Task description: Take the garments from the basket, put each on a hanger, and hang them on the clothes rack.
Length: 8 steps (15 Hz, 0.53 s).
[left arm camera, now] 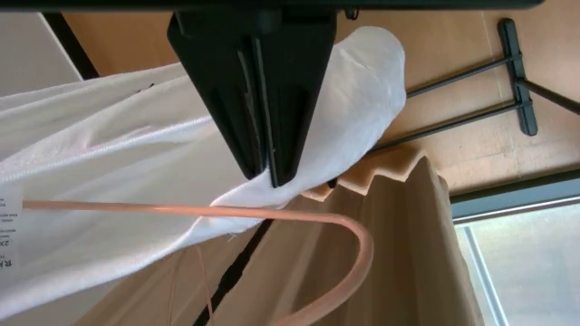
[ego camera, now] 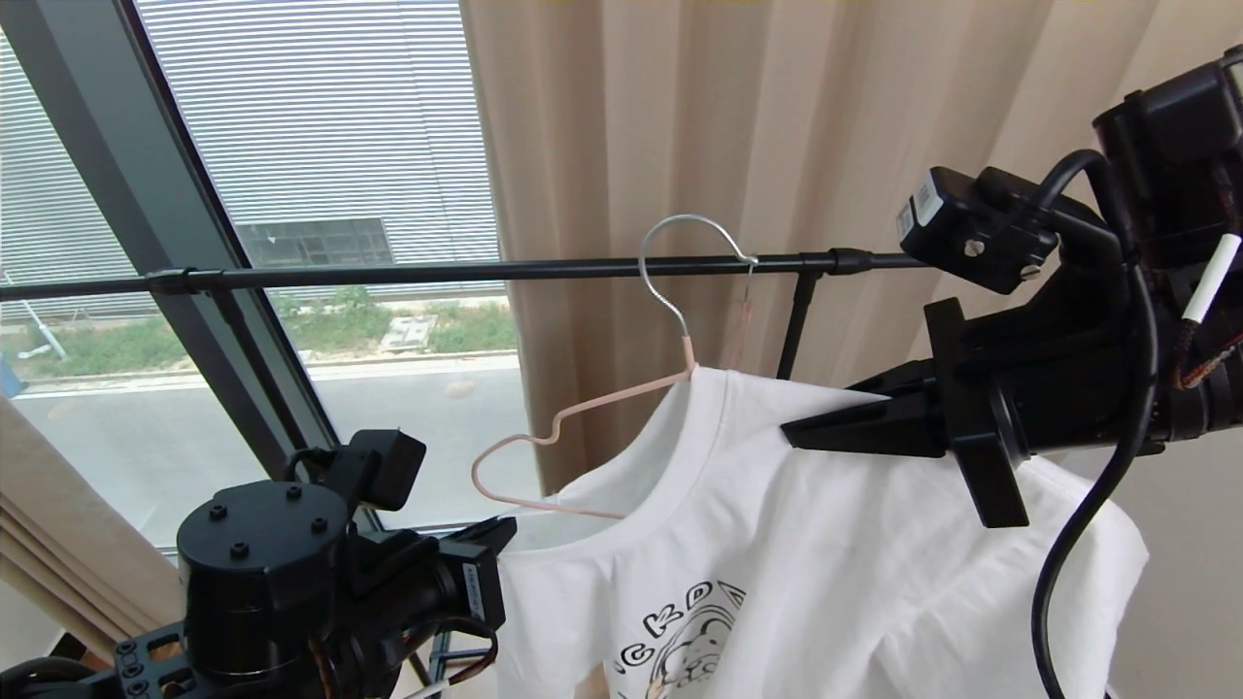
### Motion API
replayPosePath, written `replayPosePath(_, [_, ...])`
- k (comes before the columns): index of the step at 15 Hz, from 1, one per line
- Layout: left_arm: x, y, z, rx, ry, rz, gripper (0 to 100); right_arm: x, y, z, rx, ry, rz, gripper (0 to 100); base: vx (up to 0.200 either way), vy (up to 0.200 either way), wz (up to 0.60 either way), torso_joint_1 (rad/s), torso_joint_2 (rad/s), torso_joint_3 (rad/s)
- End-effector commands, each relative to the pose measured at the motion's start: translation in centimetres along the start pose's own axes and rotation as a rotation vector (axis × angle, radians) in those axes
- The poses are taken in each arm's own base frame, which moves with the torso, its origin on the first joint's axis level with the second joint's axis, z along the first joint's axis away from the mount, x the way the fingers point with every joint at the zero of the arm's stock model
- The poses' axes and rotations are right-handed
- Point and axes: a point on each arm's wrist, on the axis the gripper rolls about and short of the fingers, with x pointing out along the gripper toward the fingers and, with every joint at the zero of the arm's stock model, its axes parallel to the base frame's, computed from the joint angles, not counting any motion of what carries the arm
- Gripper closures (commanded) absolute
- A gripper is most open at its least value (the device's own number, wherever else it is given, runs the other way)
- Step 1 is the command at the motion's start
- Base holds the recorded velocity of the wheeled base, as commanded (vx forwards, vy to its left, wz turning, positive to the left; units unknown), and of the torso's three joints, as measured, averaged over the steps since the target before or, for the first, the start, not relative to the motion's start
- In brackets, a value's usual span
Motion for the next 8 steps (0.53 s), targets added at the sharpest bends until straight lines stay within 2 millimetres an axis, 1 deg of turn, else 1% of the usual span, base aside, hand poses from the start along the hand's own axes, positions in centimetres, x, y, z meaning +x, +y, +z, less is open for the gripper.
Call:
replayPosePath(1, [-0.2, 0.2, 0.3, -0.006, -0.015, 0.004, 100, -0.9, 0.2, -0.4, 0.003, -0.006, -0.012, 100, 0.000, 0.000, 0.00, 0.000, 0.00, 0.000])
replayPosePath(5, [-0.3, 0.3, 0.2, -0.007, -0.012, 0.011, 100, -1.8, 0.7, -0.7, 0.002, -0.018, -0.018, 100, 0.000, 0.000, 0.00, 0.000, 0.00, 0.000])
replayPosePath(8, [-0.3, 0.5, 0.0, -0.001, -0.003, 0.017, 100, -2.7, 1.0, -0.4, 0.031, -0.053, -0.031, 100, 0.000, 0.000, 0.00, 0.000, 0.00, 0.000])
